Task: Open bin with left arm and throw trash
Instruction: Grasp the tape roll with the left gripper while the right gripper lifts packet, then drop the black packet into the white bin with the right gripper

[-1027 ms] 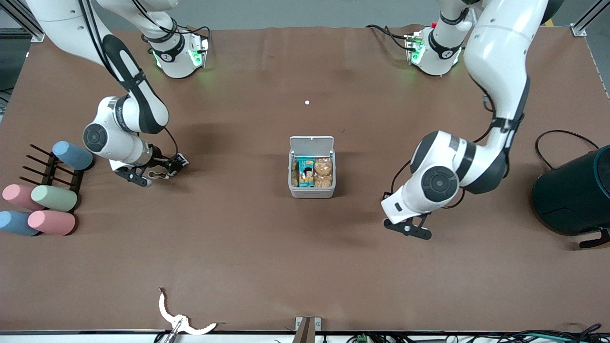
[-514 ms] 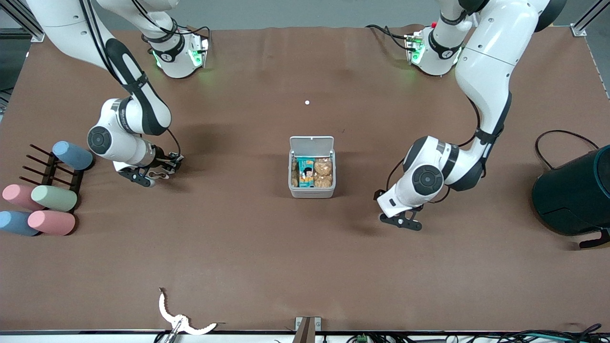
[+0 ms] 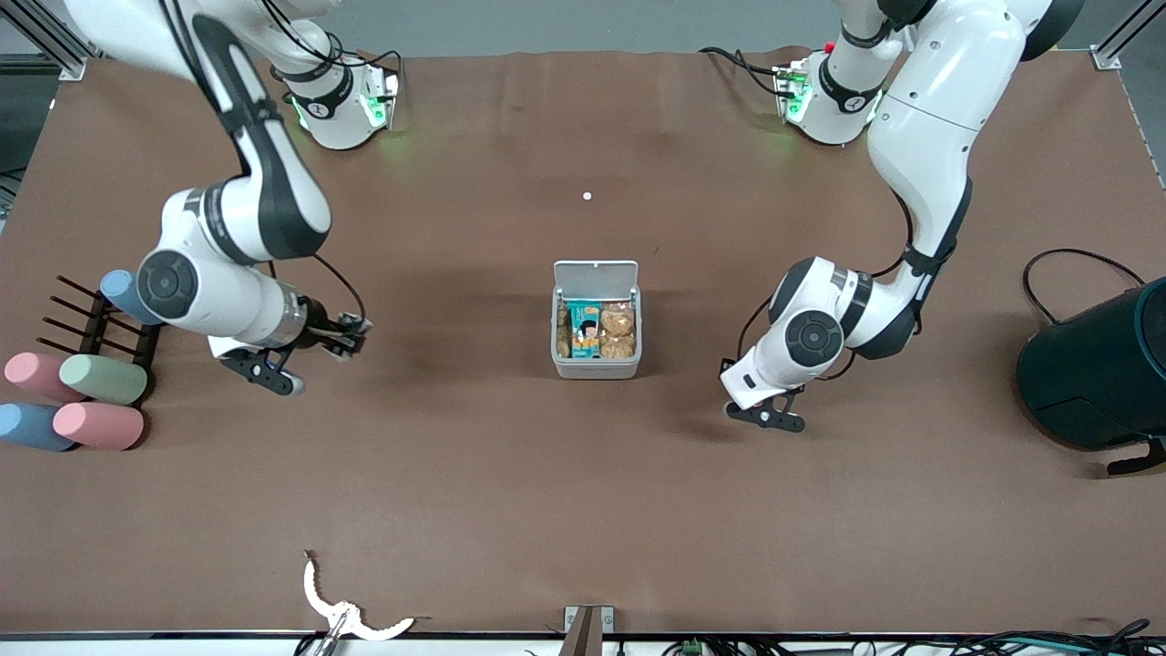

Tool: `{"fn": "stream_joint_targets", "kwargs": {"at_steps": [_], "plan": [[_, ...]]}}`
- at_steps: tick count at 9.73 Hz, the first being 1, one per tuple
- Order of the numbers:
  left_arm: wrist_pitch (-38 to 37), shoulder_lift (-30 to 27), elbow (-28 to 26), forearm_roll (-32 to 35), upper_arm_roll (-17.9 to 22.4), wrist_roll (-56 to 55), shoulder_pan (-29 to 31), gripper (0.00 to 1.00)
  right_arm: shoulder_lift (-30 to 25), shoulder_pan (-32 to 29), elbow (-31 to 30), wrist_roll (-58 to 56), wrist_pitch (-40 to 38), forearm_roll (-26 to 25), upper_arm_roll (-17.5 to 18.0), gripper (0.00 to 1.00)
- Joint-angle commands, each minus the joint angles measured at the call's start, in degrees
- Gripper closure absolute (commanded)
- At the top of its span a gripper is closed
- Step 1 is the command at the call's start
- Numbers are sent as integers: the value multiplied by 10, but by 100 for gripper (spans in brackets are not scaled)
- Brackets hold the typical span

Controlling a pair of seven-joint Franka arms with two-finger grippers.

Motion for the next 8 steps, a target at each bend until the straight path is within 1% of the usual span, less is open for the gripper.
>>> {"fn": "stream_joint_targets", "kwargs": {"at_steps": [1,2,3,4,5,6,7,8], "plan": [[7,-16,-10,10,-2,-12,1,100,62,83,111,98,-3,6,-4,100],[-21,-28,12,10,-2,-4,4,100,108,110,167,131,-2,2,-4,99],[-52,-39,47,10,-3,-1,21,100,152,147,220,148,14,-4,-6,98],[-83,-40,82,10,-4,7,36,100,175,165,236,149,45,-9,-7,98],[-85,-47,96,10,-4,13,49,100,178,180,235,145,51,-36,-6,98],[-91,-51,104,10,-7,21,61,100,189,205,238,140,61,-55,-6,97],[-108,-51,104,2,-7,16,61,100,196,222,238,131,69,-57,-6,97],[-109,-51,103,-3,-7,12,60,100,204,251,235,117,69,-57,-6,97]]}}
